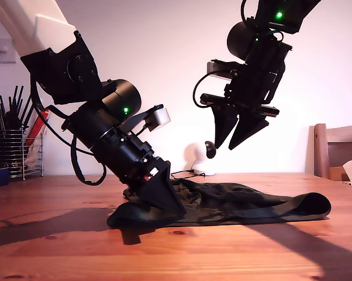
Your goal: Fold the underwear in front of you. After folding it, place it to the right side.
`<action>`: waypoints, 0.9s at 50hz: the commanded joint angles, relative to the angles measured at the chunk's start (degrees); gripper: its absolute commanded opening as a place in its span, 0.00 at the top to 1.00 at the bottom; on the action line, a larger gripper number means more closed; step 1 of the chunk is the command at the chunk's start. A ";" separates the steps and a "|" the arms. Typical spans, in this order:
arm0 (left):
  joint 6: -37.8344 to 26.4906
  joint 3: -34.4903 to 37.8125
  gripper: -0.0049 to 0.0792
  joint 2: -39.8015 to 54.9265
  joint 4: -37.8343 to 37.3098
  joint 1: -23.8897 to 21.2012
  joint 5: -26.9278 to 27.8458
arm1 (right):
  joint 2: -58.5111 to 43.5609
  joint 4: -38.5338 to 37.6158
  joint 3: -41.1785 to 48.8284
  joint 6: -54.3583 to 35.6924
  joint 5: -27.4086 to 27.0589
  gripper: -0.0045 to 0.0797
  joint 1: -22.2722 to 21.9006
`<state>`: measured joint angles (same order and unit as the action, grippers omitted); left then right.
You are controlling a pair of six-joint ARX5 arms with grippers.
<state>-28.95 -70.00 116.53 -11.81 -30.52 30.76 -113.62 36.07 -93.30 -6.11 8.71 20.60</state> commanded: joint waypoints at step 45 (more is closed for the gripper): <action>1.49 -14.10 0.96 1.09 -18.10 0.85 1.31 | 0.39 0.22 0.59 -0.37 0.33 0.61 -0.15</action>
<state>-27.22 -85.01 116.73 -28.23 -30.30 32.25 -113.62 36.32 -93.30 -6.11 8.73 20.60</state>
